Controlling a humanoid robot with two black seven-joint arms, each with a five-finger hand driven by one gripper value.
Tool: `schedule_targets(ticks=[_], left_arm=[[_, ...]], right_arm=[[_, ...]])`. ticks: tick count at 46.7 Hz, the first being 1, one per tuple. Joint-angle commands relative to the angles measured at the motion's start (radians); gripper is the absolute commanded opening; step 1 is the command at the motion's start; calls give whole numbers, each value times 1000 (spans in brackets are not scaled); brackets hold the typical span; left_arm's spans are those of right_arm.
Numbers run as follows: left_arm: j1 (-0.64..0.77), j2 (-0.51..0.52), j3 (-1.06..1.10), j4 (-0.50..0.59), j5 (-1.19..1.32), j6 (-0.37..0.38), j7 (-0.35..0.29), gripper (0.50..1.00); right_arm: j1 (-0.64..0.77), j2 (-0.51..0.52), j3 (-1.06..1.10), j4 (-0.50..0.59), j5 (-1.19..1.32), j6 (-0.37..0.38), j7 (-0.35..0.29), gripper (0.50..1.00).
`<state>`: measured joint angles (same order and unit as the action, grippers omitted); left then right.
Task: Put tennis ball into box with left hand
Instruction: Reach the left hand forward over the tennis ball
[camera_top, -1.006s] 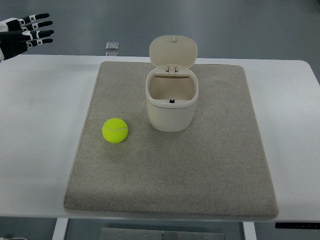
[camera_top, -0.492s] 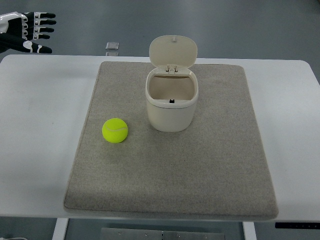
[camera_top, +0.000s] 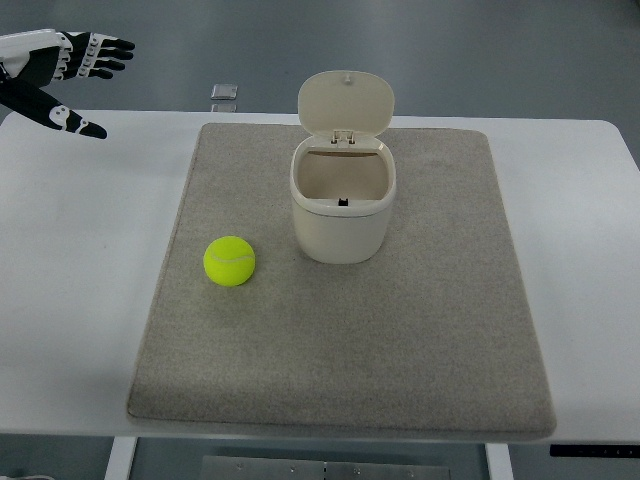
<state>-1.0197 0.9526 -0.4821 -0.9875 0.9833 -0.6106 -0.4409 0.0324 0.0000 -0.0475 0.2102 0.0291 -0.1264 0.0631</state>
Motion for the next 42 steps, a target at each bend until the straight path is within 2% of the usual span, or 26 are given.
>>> schedule_targets(ticks=[1,15,19,28,37,42], left_arm=[[27,3,5,-59,95,0,-30,990],[101,21,22,-258,399,255,-102,988],[104,18,25,-290,471,285,-117,984],[104,-3,43,-338,593,301,-130,975],[104,-60,125,-339,715,440,-128,975],[101,-87,138,-344,718,466,-128,977]], right_arm=[[0,0,0,0,0,1,0,901],[0,0,0,0,0,1,0,901],[0,0,0,0,0,-1,0,901],[0,0,0,0,0,-1,0,901],[0,0,0,0,0,1,0,901],[0,0,0,0,0,-1,0,901]])
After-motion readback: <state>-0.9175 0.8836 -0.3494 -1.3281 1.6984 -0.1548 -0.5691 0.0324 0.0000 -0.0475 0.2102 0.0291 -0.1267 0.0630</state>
